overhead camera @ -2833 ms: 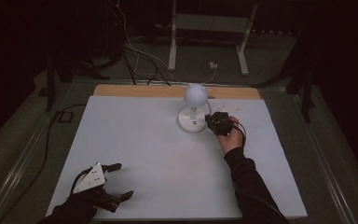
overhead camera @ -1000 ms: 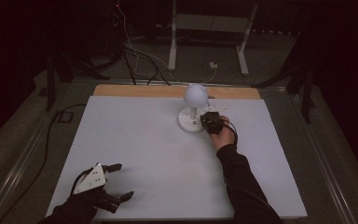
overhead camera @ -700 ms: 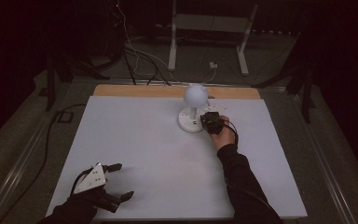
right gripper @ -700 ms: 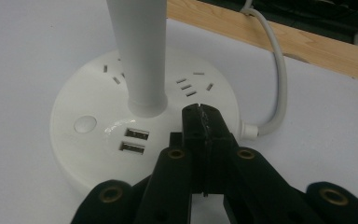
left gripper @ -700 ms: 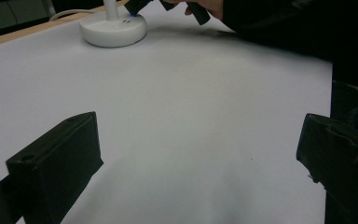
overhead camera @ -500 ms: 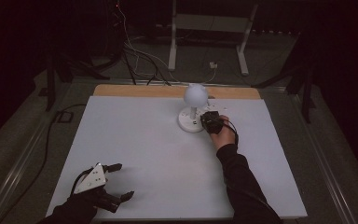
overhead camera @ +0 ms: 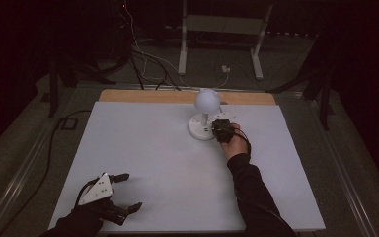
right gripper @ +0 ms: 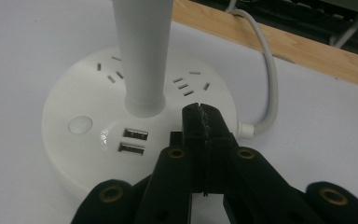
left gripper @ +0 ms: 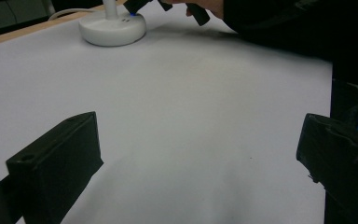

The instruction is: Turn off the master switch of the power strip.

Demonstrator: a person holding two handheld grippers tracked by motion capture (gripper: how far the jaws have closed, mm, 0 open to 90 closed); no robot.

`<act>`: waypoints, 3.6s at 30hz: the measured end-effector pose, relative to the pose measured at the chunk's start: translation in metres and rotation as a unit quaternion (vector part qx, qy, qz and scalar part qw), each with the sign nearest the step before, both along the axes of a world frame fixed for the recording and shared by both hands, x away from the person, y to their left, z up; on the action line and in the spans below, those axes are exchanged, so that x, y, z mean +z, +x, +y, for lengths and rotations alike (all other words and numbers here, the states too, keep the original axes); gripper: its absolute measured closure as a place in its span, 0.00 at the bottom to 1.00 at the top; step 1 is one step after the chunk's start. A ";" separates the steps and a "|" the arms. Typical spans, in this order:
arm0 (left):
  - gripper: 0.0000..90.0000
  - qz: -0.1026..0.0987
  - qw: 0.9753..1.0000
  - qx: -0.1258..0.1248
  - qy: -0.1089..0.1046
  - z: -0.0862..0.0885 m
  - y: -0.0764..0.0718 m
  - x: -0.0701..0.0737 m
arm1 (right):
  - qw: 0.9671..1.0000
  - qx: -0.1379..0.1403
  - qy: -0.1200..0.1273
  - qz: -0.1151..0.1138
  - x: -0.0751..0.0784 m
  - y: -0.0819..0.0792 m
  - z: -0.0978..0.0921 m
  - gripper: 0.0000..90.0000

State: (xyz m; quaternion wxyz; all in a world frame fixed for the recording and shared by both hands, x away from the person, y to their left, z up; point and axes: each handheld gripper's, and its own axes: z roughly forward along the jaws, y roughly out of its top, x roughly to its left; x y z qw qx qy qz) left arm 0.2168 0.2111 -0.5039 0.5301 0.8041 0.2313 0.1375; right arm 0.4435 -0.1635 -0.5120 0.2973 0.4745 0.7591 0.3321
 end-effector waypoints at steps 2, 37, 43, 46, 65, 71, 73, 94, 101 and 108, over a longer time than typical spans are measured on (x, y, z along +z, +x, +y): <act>0.00 0.001 1.000 0.001 -0.002 0.000 0.000 0.000 | 1.000 -0.005 -0.004 0.001 -0.001 0.000 0.002 1.00; 0.00 0.000 1.000 0.007 -0.005 0.003 0.001 0.001 | 0.999 0.018 0.048 0.013 0.020 -0.005 -0.013 0.79; 0.00 -0.001 1.000 0.006 -0.002 0.002 0.001 0.000 | 0.997 0.043 0.064 0.007 0.027 -0.011 -0.019 0.55; 0.00 -0.001 1.000 0.006 -0.002 0.002 0.001 0.000 | 0.995 0.051 0.081 0.010 0.031 -0.015 -0.024 0.35; 0.00 -0.001 1.000 0.005 -0.003 0.002 0.001 0.001 | 0.986 0.099 0.124 0.057 0.045 -0.040 -0.032 0.00; 0.00 -0.001 1.000 0.005 -0.003 0.002 0.001 0.001 | 0.988 0.109 0.098 0.057 0.049 -0.051 -0.031 0.00; 0.00 -0.001 1.000 0.005 -0.002 0.001 0.001 0.000 | 0.987 0.110 0.103 0.049 0.050 -0.055 -0.032 0.00; 0.00 -0.003 1.000 0.000 -0.002 0.001 0.001 0.001 | 0.984 0.148 0.100 0.024 0.047 -0.108 -0.058 0.00; 0.00 -0.004 1.000 -0.001 -0.002 0.001 0.001 0.001 | 0.982 0.165 0.092 0.019 0.040 -0.132 -0.070 0.00; 0.00 -0.003 1.000 -0.002 -0.001 0.000 0.001 0.001 | 0.980 0.177 0.082 0.026 0.031 -0.151 -0.082 0.00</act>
